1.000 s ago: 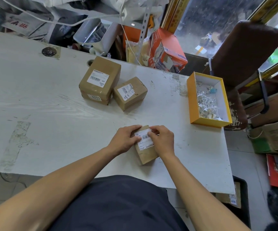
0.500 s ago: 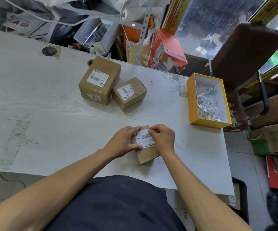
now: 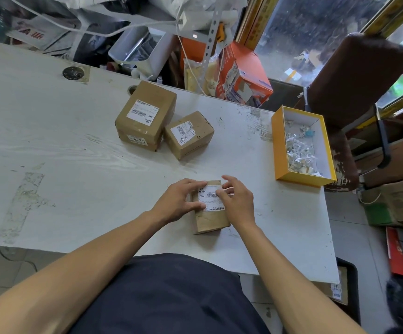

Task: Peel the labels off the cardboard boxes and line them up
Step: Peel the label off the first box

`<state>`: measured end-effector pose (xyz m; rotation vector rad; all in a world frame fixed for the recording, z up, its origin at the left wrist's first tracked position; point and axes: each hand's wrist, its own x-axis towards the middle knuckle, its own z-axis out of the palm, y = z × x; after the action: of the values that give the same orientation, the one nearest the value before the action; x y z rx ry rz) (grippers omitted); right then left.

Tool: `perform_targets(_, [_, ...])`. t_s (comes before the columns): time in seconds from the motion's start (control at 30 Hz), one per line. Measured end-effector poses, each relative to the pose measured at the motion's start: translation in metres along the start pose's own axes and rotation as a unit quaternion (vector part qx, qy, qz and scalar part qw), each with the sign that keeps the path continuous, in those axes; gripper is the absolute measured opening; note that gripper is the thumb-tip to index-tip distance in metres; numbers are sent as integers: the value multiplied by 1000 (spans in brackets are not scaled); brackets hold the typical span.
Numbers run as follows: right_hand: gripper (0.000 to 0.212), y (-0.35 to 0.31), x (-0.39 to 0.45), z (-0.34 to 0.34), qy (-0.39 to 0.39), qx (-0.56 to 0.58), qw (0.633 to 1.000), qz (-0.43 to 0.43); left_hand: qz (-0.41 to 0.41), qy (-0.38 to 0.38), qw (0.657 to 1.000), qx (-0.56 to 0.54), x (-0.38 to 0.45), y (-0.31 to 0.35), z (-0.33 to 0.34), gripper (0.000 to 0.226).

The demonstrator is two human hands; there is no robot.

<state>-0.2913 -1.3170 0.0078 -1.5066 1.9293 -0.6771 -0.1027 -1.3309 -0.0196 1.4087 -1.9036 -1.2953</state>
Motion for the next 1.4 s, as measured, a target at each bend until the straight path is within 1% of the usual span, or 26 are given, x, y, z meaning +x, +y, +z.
perform_targets(0.03, [24,1,-1,0,8,0,1000,-4,0,0,1000,1,0,-1,0,63])
perform_targets(0.17, [6,-1,1,3,40,-8,999,-15,-3,1,1000,-3,1,-2,0,63])
perform_targets(0.33, [8,-4,4,7,26,-57,997,-43,-6,4,1000,-3,0,-2,0,64])
perform_targets(0.43, [33,0,2,3,10,-23,999,-36,-5,-1,1000,0,1,-2,0,64])
perform_targets(0.47, [35,1,2,2,7,-17,999,-34,-5,-2,1000,-1,0,-3,1,64])
perform_targets(0.53, [24,4,1,3,14,17,1000,-18,-2,-3,1000,-3,0,-3,1,64])
perform_targets(0.57, [19,4,1,4,21,50,998,4,0,-1,1000,-4,0,-3,1,64])
perform_targets(0.63, [17,1,0,5,37,110,992,53,2,0,1000,-3,0,-2,1,64])
perform_targets(0.67, [18,0,1,6,41,117,990,60,2,0,1000,-3,0,-2,1,64])
perform_targets(0.7, [16,0,2,7,38,102,993,52,1,0,1000,-4,0,-3,0,64])
perform_targets(0.8, [8,-3,3,7,23,28,999,-10,1,-2,1000,-8,0,-3,0,64])
perform_targets(0.87, [8,-1,2,6,21,18,999,-23,2,-3,1000,-8,0,-3,0,64])
perform_targets(0.97, [34,2,-1,2,-2,55,998,8,8,-4,1000,-7,0,-3,1,63])
perform_targets(1.0, [36,4,-2,1,-7,63,998,14,9,-3,1000,-8,0,-3,1,63])
perform_targets(1.1, [20,6,-1,0,-4,80,996,27,8,-1,1000,-14,0,-3,1,63])
perform_targets(1.17, [13,2,-1,0,3,105,993,48,9,0,1000,-12,0,-4,2,64])
perform_targets(1.23, [12,-1,-1,-1,3,125,988,88,9,0,1000,-9,0,-4,2,63])
perform_targets(1.33, [15,-6,2,-1,-22,189,969,156,11,2,1000,-8,-1,-4,2,63])
perform_targets(1.4, [15,-6,4,-3,-36,192,968,158,14,4,1000,-5,-1,-5,2,63])
